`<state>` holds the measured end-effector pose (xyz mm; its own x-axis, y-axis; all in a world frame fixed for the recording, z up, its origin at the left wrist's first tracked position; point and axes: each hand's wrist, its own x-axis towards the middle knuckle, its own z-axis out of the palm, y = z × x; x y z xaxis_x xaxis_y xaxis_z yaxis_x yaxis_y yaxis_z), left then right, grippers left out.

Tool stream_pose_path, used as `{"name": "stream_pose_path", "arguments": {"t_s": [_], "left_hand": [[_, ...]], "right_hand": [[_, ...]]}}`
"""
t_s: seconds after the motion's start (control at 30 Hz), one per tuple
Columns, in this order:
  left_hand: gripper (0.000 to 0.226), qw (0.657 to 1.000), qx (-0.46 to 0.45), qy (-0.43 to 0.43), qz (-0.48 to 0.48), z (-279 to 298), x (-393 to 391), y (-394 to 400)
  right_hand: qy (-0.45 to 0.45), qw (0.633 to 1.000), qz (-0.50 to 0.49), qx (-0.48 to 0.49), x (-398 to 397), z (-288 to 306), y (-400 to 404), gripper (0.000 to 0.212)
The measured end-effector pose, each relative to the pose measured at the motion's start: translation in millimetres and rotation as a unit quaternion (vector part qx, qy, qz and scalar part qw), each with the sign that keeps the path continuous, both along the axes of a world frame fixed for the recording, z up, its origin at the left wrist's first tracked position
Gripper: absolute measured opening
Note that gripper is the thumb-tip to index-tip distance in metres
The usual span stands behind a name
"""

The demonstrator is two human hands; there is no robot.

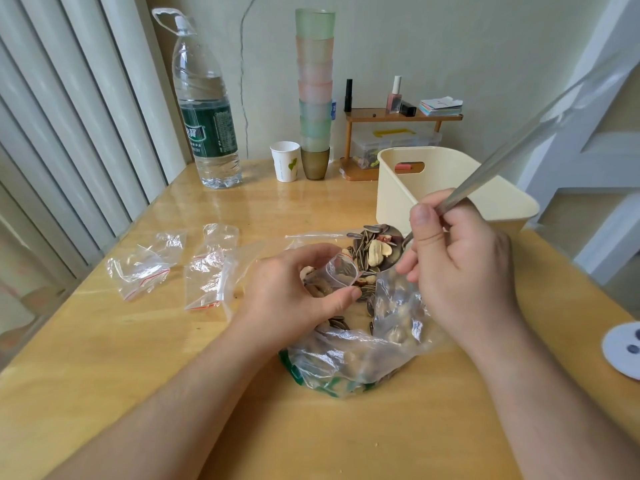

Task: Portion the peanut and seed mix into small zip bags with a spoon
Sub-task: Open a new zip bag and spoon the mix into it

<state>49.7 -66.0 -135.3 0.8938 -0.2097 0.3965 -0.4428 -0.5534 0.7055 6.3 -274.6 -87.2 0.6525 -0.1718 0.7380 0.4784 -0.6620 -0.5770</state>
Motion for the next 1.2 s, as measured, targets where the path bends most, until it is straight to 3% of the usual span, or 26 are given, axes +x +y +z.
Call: {"name": "stream_pose_path", "arguments": {"t_s": [0.33,0.6,0.93,1.2], "left_hand": [[0.069,0.999,0.005,0.000,0.032,-4.2,1.8,-5.1],[0.073,0.999,0.009,-0.002,0.036,-4.6,2.2,-5.9],[0.059,0.999,0.019,0.005,0.043,-1.1,1.0,-6.9],[0.068,0.999,0.014,0.002,0.047,-4.4,2.7,-6.4]], "right_hand": [[-0.059,0.993,0.040,-0.091,3.2,-6.2,5.5,0.025],[-0.064,0.993,0.042,-0.093,4.7,-7.4,3.9,0.024],[-0.069,0.992,0.050,-0.095,5.6,-7.9,2.8,0.025],[-0.075,0.986,0.084,-0.123,7.1,-8.2,2.3,0.030]]}}
